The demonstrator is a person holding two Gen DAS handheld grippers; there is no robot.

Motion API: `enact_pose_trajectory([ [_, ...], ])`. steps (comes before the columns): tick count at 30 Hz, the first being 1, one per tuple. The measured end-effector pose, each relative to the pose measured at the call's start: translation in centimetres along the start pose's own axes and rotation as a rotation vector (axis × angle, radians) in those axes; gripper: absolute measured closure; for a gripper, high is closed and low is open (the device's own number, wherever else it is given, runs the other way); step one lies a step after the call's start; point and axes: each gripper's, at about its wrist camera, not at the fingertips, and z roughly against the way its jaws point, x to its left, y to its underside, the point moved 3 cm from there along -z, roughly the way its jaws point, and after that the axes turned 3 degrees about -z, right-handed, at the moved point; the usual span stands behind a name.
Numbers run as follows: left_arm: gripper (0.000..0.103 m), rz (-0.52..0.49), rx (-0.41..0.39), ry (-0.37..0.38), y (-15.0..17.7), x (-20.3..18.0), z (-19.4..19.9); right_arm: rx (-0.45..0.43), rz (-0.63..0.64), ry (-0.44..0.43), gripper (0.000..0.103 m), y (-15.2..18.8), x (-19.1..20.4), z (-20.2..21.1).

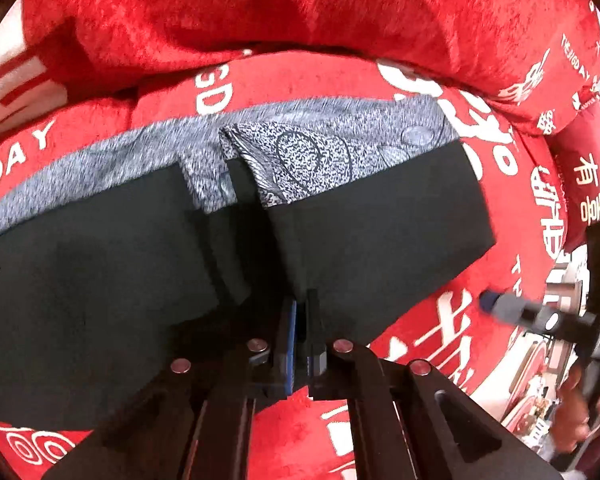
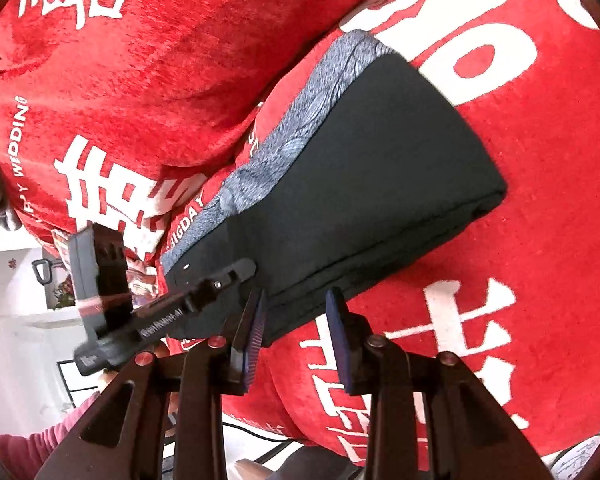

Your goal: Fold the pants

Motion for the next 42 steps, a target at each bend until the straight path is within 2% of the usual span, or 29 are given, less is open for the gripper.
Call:
enact_pose_trajectory([
  [4, 0.099, 0.008, -0.015, -0.007, 0.4, -0.1, 0.1, -0.031, 0.061, 0.055, 0.068, -1.0, 0.4, 1.1],
  [9, 0.099, -0.001, -0.038, -0.026, 0.5, -0.3, 0.2, -0.108, 0.139, 0.142, 0.068, -5.6, 1.2, 2.3],
  [15, 0.098, 0.032, -0.069, -0.05, 0.4, -0.5, 0.2, -0.12, 0.176, 0.257, 0.07, -12.0, 0.9, -0.9],
  [16, 0.095, 0.033, -0.073, -0.066, 0.3, -0.5, 0.3, -0.113, 0.179, 0.271, 0.07, -12.5, 0.8, -1.7],
  [17, 0.078, 0.035, -0.072, -0.095, 0.3, -0.5, 0.3, -0.092, 0.18, 0.292, 0.07, -12.8, 0.5, -2.7],
  [18, 0.048, 0.039, -0.074, -0.113, 0.4, -0.4, 0.5, -0.078, 0.18, 0.313, 0.07, -12.9, 0.3, -3.5],
  [20, 0.026, 0.07, -0.123, -0.137, 0.6, 0.1, 1.4, -0.097, 0.22, 0.371, 0.07, -12.3, 0.7, -4.2],
  [23, 0.026, 0.096, -0.126, -0.152, 1.1, 0.9, 2.0, -0.077, 0.299, 0.4, 0.07, -10.7, 2.2, -4.6],
  [29, 0.026, 0.147, -0.104, -0.29, 2.6, 4.3, 3.3, 0.035, 0.349, 0.329, 0.07, -6.2, 4.6, -7.2],
  [34, 0.026, 0.198, -0.067, -0.372, 4.4, 7.6, 3.7, 0.1, 0.358, 0.275, 0.07, -2.0, 6.9, -10.3],
  [39, 0.025, 0.247, -0.051, -0.396, 6.0, 9.3, 4.1, 0.089, 0.412, 0.326, 0.068, 1.1, 8.9, -11.3],
  [42, 0.026, 0.269, -0.046, -0.395, 6.8, 9.9, 4.4, 0.118, 0.417, 0.329, 0.068, 1.8, 9.2, -11.1],
])
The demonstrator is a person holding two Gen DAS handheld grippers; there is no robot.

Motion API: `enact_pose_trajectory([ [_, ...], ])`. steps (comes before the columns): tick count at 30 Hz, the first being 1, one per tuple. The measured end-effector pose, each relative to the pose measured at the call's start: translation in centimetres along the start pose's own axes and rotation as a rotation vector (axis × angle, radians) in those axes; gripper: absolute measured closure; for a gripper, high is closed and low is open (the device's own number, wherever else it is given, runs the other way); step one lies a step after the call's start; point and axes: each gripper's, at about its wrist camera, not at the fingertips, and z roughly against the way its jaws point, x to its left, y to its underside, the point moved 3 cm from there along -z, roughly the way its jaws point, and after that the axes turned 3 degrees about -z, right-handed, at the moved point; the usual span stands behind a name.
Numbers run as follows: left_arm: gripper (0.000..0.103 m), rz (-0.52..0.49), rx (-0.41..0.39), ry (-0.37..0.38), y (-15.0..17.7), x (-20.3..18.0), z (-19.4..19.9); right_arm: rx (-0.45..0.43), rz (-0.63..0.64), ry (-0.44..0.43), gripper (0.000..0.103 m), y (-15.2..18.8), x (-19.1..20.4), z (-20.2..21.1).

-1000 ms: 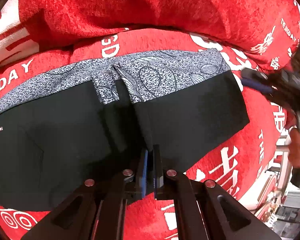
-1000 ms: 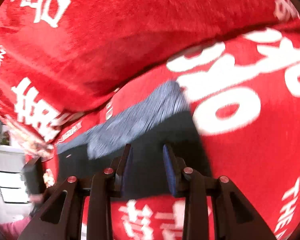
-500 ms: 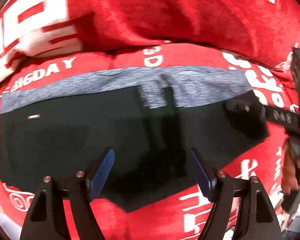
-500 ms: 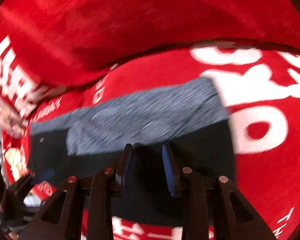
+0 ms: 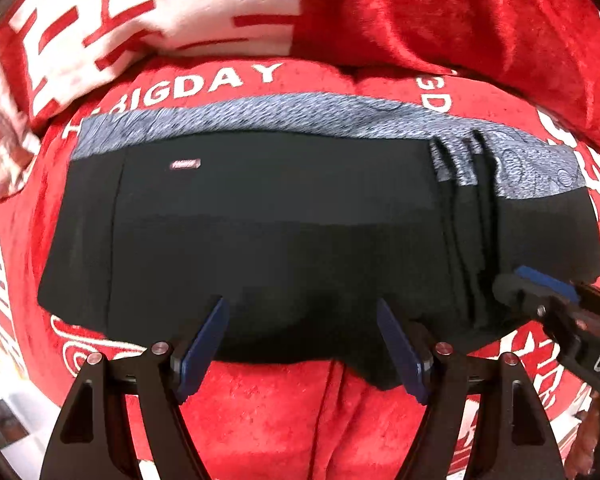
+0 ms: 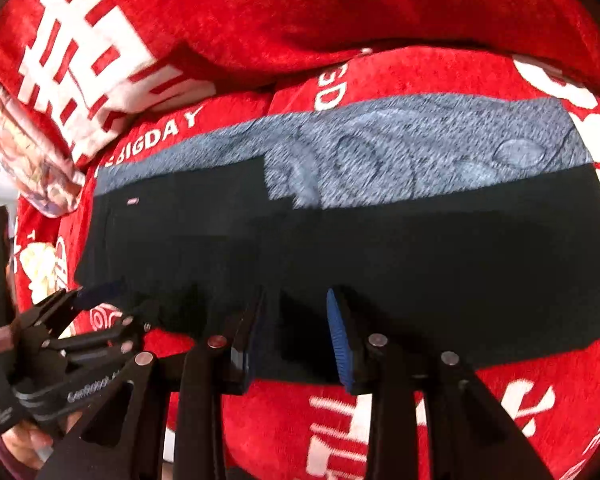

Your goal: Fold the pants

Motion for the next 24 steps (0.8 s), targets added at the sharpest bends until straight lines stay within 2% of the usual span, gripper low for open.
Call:
enact_pose_trajectory([
  [11, 0.026, 0.029, 0.021, -0.011, 2.0, 2.0, 0.9, 0.057, 0.029, 0.082, 0.067, 1.6, 1.1, 0.6],
  [14, 0.026, 0.027, 0.022, -0.013, 2.6, 2.6, 1.2, 0.072, 0.04, 0.079, 0.067, 2.1, 1.8, 0.8],
  [17, 0.026, 0.037, 0.026, -0.006, 3.1, 3.2, 1.3, 0.09, 0.045, 0.082, 0.061, 2.7, 2.6, 0.8],
  [24, 0.025, 0.05, 0.037, -0.003, 4.5, 4.9, 1.7, 0.108, 0.054, 0.089, 0.06, 3.8, 4.6, 0.4],
])
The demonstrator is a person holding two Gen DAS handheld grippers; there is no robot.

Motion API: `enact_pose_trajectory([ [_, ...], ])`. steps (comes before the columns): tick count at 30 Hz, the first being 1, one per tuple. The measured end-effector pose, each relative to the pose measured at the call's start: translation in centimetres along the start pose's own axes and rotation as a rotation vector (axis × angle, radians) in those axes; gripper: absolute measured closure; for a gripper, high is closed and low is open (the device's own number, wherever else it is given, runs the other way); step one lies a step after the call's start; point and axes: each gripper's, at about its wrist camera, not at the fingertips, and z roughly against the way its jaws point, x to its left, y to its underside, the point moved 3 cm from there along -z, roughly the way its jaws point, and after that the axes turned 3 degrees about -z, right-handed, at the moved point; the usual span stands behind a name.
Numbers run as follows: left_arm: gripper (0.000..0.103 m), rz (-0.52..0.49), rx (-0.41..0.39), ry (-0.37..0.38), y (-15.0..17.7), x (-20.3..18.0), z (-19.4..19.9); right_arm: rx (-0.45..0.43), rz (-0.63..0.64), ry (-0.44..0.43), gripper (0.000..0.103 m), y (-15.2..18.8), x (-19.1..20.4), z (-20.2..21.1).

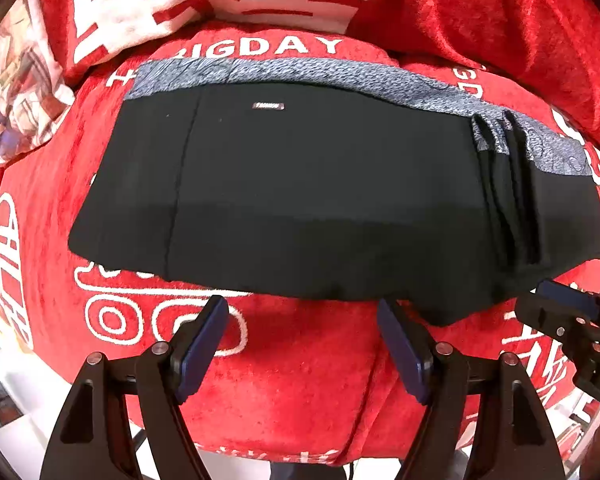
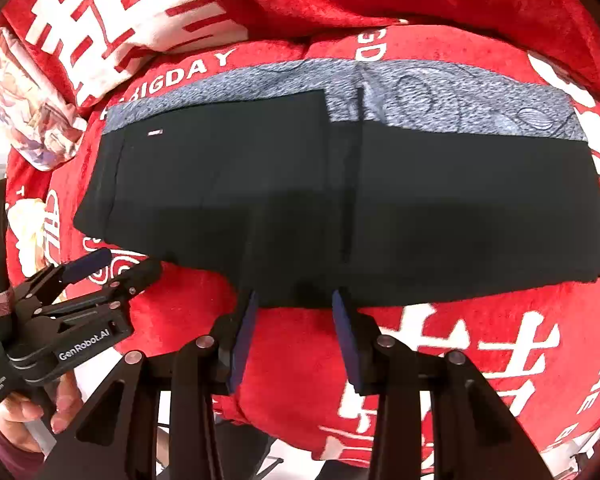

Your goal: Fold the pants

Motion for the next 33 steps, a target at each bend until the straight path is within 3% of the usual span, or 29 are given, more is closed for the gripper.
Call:
enact_pose_trajectory([
  [3, 0.009, 0.013, 0.004, 0.004, 0.5, 0.8, 0.1, 0.006, 0.003, 0.0, 0.055, 0.3, 0.8, -0.2],
  [10, 0.009, 0.071, 0.009, 0.034, 1.8, 3.3, 0.1, 0.022, 0.039, -0.018, 0.041, 1.2, 3.4, -0.4],
  [13, 0.009, 0.108, 0.021, 0.038, 2.2, 4.7, -0.2, 0.011, 0.073, -0.003, 0.031, 1.4, 4.6, -0.3],
  [15, 0.009, 0.14, 0.023, 0.047, 2.5, 5.8, -0.4, -0.01, 0.1, -0.005, 0.019, 1.4, 5.4, -0.1],
  [19, 0.009, 0.211, 0.023, 0.062, 3.0, 8.0, -0.6, -0.078, 0.185, 0.051, 0.019, 1.3, 7.2, 0.4],
  [23, 0.009, 0.242, 0.021, 0.083, 3.4, 9.3, -0.7, 0.001, 0.189, 0.05, 0.019, 1.3, 8.1, -0.7],
  [33, 0.009, 0.288, 0.021, 0.098, 4.1, 11.9, -0.5, 0.057, 0.169, 0.07, 0.019, 1.6, 9.2, -1.7],
])
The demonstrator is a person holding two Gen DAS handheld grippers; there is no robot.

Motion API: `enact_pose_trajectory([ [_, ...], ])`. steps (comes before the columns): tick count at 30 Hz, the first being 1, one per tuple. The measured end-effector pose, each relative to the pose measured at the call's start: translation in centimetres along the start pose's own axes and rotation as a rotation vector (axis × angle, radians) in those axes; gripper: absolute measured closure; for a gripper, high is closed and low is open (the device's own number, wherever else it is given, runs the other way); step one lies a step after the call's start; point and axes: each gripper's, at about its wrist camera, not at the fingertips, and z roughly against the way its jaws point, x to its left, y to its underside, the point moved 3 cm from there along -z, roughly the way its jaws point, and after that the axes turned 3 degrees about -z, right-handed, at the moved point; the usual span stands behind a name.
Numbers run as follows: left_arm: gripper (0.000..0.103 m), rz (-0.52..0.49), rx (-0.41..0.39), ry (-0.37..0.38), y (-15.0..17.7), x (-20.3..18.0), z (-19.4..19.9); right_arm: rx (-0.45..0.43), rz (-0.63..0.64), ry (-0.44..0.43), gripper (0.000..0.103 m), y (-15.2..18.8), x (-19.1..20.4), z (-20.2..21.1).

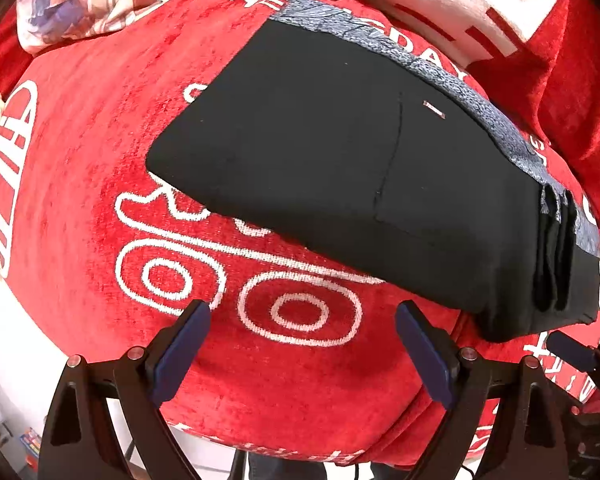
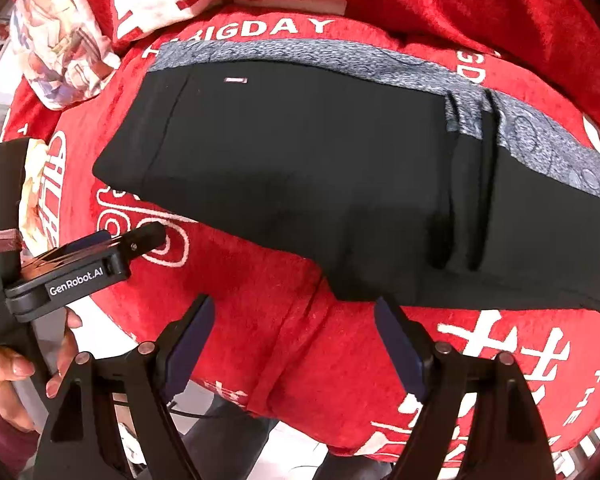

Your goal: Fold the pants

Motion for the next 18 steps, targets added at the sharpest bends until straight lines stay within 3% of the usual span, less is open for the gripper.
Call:
enact_pose_trajectory([
  [8, 0.009, 0.036, 0.007, 0.044, -0.3, 1.3, 0.1, 0.015, 0.004, -0.002, 0.019, -0.3, 1.2, -0.2],
  [18, 0.009, 0.211, -0.065, 0.317, -2.0, 6.1, 1.0, 0.034, -0.036, -0.042, 0.019, 0.1, 1.1, -0.9],
])
